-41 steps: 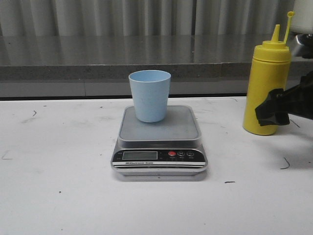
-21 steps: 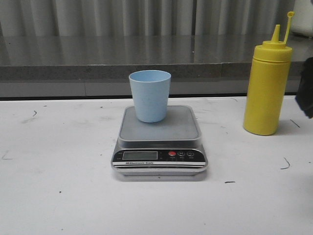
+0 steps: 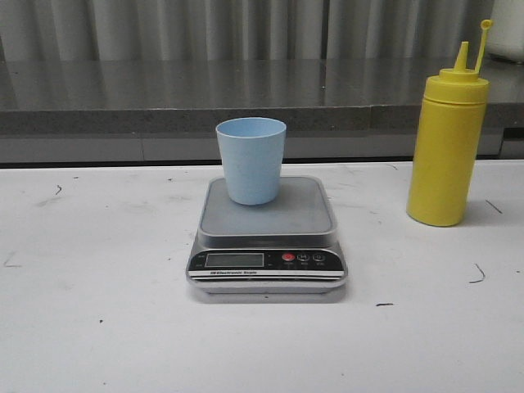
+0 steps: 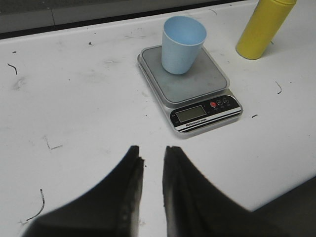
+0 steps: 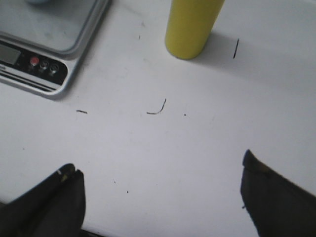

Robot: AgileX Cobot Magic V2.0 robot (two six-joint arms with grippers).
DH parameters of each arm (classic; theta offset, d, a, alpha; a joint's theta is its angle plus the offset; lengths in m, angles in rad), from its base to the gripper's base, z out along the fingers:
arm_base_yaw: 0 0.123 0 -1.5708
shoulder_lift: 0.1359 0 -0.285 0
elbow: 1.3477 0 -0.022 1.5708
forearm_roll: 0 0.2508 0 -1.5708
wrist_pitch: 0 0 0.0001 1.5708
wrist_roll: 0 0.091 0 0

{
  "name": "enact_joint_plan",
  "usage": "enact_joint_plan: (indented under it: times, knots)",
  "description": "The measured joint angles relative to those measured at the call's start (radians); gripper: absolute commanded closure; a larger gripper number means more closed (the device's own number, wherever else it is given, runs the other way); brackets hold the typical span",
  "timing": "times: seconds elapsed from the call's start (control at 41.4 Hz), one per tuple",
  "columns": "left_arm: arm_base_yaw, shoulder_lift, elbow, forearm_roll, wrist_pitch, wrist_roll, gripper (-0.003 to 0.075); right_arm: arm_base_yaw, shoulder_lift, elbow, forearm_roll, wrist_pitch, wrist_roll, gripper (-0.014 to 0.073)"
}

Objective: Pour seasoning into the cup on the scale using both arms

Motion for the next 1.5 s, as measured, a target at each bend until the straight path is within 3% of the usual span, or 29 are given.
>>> enact_joint_plan:
  times: [0.387,0.459,0.532,0.676,0.846,1.16,1.498]
  knots:
    - [0.000,0.000,0.000,0.000,0.000,0.000,0.0609,0.000,-0.303,0.000,0.023,0.095,0.002,-0.0057]
    - [0.000,0.000,0.000,0.000,0.000,0.000,0.0609,0.000,-0.314,0.000,0.023,0.107,0.002,-0.0018]
    - [0.000,0.000,0.000,0.000,0.000,0.000,0.0633,0.000,-0.318,0.000,0.023,0.117,0.002,0.0077]
    - [0.000,0.000,0.000,0.000,0.000,0.000,0.0738,0.000,-0.318,0.000,0.023,0.128,0.002,0.0391]
    - [0.000,0.000,0.000,0.000,0.000,0.000,0.0740,0.000,-0.318,0.000,0.025,0.138,0.002,0.0669]
    - [0.000,0.000,0.000,0.117,0.000,0.000,0.0740,0.000,-0.318,0.000,0.025,0.140,0.002,0.0662]
    - [0.000,0.000,0.000,0.134,0.000,0.000,0.0740,0.000,-0.318,0.000,0.025,0.143,0.002,0.0662]
